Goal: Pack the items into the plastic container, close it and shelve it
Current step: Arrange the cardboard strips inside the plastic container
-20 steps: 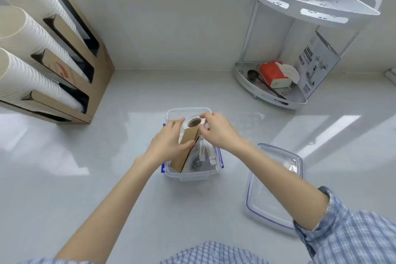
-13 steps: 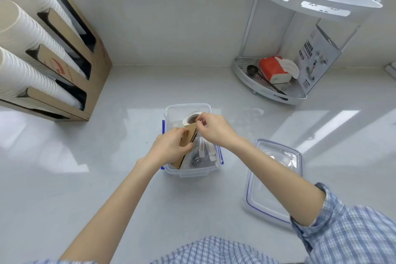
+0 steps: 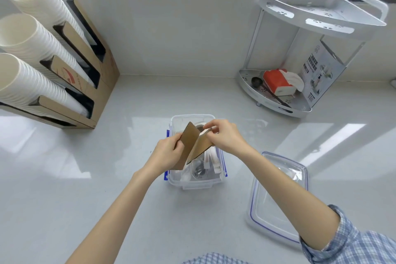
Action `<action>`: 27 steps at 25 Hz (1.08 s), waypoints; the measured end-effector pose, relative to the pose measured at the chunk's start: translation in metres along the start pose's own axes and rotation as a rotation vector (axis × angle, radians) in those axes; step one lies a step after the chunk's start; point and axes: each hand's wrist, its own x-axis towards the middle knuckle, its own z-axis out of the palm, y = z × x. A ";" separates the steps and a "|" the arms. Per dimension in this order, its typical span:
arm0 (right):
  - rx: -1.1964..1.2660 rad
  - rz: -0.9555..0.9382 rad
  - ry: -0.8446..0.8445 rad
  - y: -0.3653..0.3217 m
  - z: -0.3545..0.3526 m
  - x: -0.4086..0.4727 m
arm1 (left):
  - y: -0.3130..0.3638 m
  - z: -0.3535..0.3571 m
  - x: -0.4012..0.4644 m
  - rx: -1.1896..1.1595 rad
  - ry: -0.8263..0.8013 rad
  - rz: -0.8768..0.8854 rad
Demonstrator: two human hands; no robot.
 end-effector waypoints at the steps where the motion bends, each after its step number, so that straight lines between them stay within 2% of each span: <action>1: -0.005 -0.013 0.025 0.000 -0.003 0.000 | 0.000 -0.002 0.000 -0.019 0.017 0.003; 6: -0.008 -0.038 0.175 -0.002 -0.030 0.004 | 0.003 -0.015 0.004 -0.099 0.163 0.058; 8: 0.074 -0.035 0.186 -0.003 -0.038 0.006 | 0.005 -0.019 0.006 -0.131 0.201 0.074; 12: 0.171 0.011 0.128 -0.005 -0.038 0.007 | 0.011 -0.019 0.005 -0.157 0.190 0.137; 18: 0.357 0.101 0.032 -0.014 -0.023 0.013 | 0.018 -0.005 -0.002 -0.201 -0.028 0.212; 22: 0.482 0.154 -0.055 -0.015 -0.022 0.015 | 0.013 0.000 -0.004 -0.224 -0.099 0.221; 24: 0.524 0.155 -0.082 -0.017 -0.021 0.014 | 0.014 0.000 -0.005 -0.251 -0.096 0.225; 27: 0.578 0.131 -0.145 -0.019 -0.014 0.011 | 0.018 -0.003 -0.008 -0.356 -0.004 0.162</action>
